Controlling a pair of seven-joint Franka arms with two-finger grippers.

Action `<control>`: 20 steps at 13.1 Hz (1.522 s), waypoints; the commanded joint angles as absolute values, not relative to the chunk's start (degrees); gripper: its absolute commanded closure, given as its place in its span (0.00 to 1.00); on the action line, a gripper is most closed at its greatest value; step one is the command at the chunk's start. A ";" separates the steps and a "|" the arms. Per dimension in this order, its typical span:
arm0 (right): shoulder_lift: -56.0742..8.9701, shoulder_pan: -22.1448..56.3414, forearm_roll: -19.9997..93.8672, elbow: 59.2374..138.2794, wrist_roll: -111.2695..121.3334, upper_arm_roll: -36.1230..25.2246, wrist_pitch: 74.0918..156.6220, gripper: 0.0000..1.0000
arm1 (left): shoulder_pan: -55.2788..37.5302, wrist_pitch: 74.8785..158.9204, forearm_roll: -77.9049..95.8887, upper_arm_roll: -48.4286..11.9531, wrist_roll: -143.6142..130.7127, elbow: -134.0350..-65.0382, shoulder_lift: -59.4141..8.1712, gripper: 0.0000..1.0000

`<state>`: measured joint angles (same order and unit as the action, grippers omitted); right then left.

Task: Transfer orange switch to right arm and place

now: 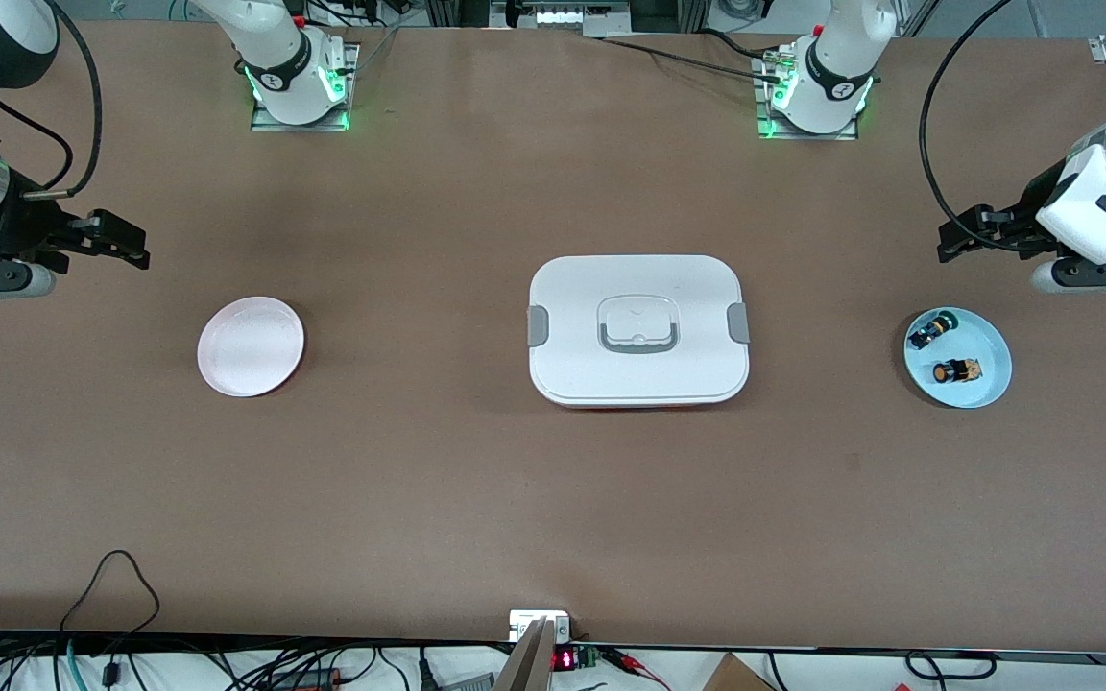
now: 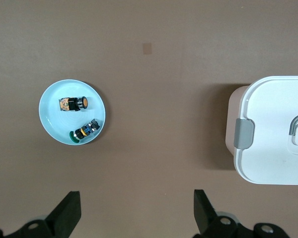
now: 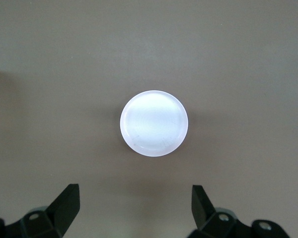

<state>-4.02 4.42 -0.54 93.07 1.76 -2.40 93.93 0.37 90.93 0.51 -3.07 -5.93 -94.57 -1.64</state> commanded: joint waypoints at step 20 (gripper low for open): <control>-3.60 4.83 0.00 93.25 2.20 -2.81 94.31 0.00 | 0.52 86.93 0.44 -2.64 -6.06 -92.81 -5.52 0.00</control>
<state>-4.02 4.44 -0.54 93.07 1.78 -2.40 94.01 0.27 88.02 0.50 -2.89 -5.96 -94.56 -2.72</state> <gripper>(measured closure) 0.000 0.000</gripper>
